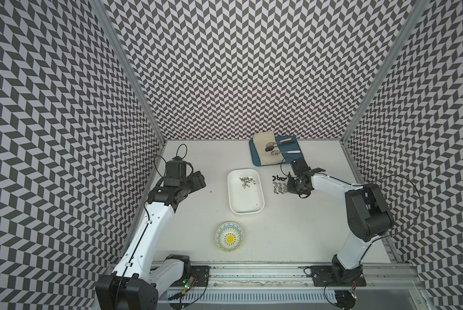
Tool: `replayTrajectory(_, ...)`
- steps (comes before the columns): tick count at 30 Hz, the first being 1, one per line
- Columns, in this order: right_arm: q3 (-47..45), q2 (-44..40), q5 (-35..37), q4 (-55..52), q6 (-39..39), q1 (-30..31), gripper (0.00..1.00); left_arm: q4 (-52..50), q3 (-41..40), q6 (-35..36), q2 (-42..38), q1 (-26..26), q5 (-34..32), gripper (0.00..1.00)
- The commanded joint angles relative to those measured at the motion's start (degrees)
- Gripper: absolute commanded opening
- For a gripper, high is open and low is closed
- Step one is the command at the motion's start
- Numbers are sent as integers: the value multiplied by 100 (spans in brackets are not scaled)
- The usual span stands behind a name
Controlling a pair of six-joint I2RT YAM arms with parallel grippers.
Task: Take out the wing nut from the storage box
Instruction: Place the wing nut at the center of the board.
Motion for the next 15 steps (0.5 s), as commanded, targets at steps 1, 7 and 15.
replayTrajectory(1, -13, 48, -18, 290, -21, 11, 0, -9, 111, -31, 12, 31, -96, 79)
replayTrajectory(7, -33, 201, -70, 377, 10, 11, 1, -15, 110, -35, -5, 28, -113, 79)
replayTrajectory(15, -68, 338, -48, 428, 17, 11, 6, -20, 107, -31, -21, 29, -126, 79)
